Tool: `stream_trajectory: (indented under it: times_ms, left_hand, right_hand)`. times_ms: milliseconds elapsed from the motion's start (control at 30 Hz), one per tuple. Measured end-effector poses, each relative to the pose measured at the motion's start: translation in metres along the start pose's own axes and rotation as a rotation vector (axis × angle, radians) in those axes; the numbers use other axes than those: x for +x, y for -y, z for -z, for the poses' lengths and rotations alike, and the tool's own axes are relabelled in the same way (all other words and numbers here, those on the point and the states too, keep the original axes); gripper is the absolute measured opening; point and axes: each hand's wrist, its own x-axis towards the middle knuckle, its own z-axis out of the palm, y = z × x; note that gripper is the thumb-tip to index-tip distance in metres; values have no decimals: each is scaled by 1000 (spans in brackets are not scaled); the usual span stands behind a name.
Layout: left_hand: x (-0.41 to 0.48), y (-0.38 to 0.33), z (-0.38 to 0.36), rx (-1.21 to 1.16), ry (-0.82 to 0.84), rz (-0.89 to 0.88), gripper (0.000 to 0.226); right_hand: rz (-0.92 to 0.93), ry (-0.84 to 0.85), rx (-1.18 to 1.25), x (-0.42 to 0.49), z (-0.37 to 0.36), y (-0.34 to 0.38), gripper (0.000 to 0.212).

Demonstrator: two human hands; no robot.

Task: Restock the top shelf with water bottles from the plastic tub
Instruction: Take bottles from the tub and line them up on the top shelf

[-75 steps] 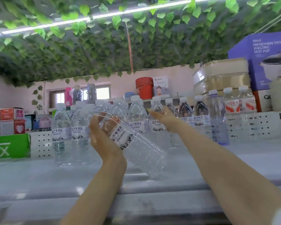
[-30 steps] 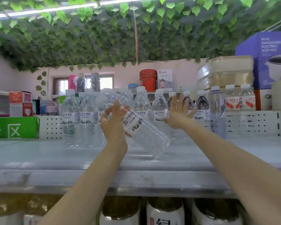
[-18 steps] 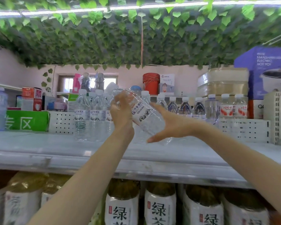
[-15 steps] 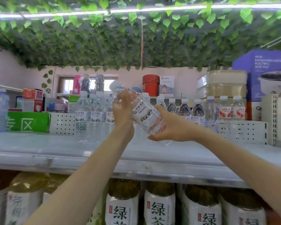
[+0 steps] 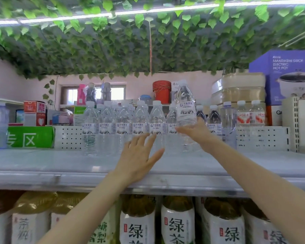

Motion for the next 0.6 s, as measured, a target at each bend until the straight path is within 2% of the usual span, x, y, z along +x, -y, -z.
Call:
stream_trajectory:
  times_ms: [133,200,267,433,533,567,600]
  left_hand:
    - [7,6,-9,-8,66,30,95]
    - [9,6,-14,-26,83,48,98]
    - [11,8,-14,-41,87,55,103]
    - [9,6,-14,0,74,38,94]
    - [6,5,-16,35,39,25,98]
    - [5,5,-17,44,19,22,102]
    - [4,5,-17,49,-2,20,104]
  right_hand:
    - [-149,-82,105,22,-21,-22,86]
    - [-228,-32,93,26,-30,-28,96]
    - [-268,77,4,27,-33,-30,117]
    - [-308,121,-276,21,-27,-30,121]
    - [-268,139,-478,31,-23,-45,157]
    - [-256,136,-511,30,-21,-44,156]
    - [-251,114,-522,24,-20,-39,143]
